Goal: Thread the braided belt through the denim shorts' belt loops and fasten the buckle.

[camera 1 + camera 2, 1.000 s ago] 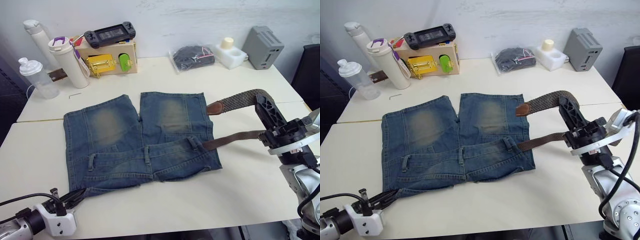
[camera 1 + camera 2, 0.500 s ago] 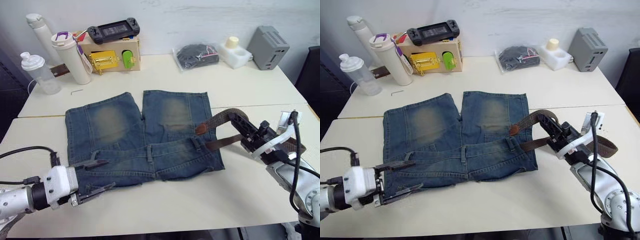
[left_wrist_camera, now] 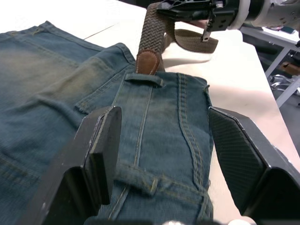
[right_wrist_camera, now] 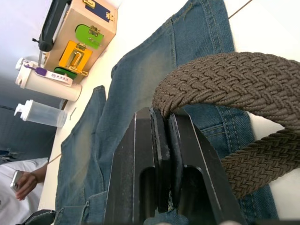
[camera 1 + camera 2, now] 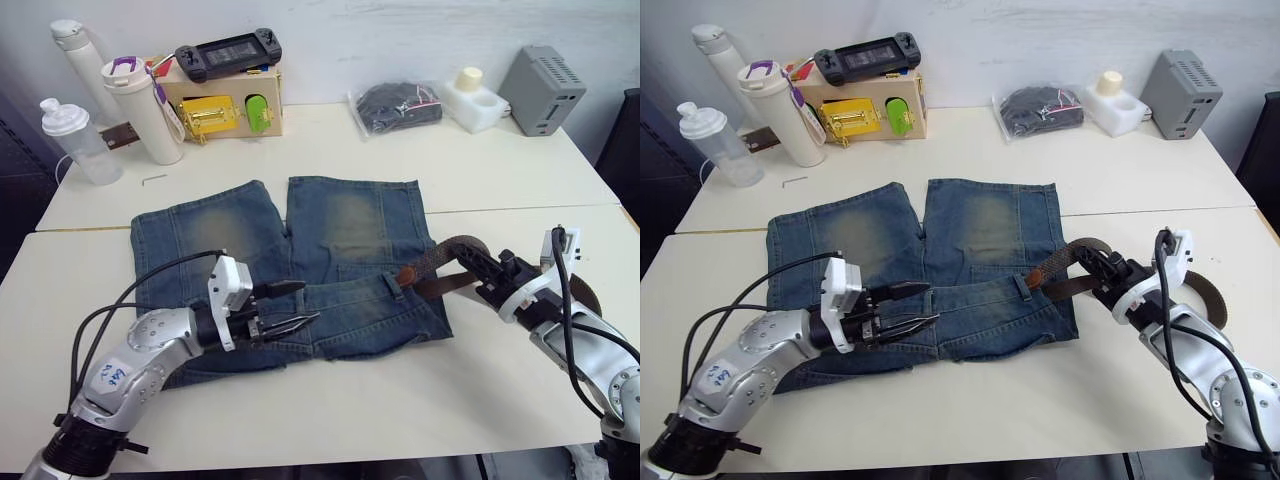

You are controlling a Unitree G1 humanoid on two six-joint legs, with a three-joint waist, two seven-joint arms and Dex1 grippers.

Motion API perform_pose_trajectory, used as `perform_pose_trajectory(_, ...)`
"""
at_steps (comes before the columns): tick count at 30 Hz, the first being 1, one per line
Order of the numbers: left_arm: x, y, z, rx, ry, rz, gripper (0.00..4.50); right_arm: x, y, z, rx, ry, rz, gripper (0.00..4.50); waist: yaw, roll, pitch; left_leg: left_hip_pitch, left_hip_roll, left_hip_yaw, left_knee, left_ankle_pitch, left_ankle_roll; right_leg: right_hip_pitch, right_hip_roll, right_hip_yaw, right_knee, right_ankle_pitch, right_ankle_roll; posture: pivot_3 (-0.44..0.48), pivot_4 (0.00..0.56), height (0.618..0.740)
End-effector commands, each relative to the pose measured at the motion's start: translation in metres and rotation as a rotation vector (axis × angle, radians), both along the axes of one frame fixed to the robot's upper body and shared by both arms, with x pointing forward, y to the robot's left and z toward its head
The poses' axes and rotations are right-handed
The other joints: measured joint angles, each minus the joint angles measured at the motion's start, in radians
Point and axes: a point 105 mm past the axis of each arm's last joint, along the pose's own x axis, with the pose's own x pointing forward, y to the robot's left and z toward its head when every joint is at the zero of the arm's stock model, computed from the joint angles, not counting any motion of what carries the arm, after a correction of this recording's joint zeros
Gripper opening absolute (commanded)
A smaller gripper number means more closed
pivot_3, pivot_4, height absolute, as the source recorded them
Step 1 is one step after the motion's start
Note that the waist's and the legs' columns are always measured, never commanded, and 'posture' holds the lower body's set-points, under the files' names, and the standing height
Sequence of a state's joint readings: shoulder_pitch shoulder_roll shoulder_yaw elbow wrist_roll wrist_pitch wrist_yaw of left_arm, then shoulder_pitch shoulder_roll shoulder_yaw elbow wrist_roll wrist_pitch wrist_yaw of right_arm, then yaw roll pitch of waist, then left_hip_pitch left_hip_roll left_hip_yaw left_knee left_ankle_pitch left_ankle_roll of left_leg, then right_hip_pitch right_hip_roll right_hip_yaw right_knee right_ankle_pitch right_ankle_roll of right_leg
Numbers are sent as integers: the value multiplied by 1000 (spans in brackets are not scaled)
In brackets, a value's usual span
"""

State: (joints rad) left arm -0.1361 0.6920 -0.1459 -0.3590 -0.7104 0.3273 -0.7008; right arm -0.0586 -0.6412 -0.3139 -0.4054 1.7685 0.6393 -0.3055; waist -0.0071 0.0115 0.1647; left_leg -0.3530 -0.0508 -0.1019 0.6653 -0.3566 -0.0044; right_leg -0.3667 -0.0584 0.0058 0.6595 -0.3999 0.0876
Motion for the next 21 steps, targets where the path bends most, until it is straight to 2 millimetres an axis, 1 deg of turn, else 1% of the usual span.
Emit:
perform_pose_trajectory(1,-3,-3,3,11,-32,-25,3252,0,-1,7,-38,-33,4,0,4,0,0,0,0,0,0,0,0,0,0,0,-1,0,0,0,150,740)
perform_pose_trajectory(4,-2,-4,6,1,-37,-24,3252,1,0,2,-64,-26,6,0,6,0,0,0,0,0,0,0,0,-1,0,0,0,0,0,0,150,740)
perform_pose_trajectory(6,-2,-5,7,4,-47,-26,3252,0,5,-3,-86,-24,28,0,7,-1,0,0,0,0,1,0,0,0,-1,0,0,0,0,0,150,740)
perform_pose_trajectory(12,1,-6,11,3,-63,-20,3252,-2,19,-26,-121,38,59,0,6,-1,0,0,0,0,1,0,0,-1,-1,0,0,0,0,0,150,740)
perform_pose_trajectory(17,1,-7,12,8,-76,-21,3252,-2,29,-31,-108,48,69,0,6,-1,0,-1,0,0,1,0,0,-1,-1,0,0,0,0,0,150,740)
perform_pose_trajectory(21,2,-10,14,35,-118,-33,3252,-5,42,-41,-114,92,99,0,5,-1,0,-1,0,0,1,0,0,-2,-1,0,0,0,0,0,150,740)
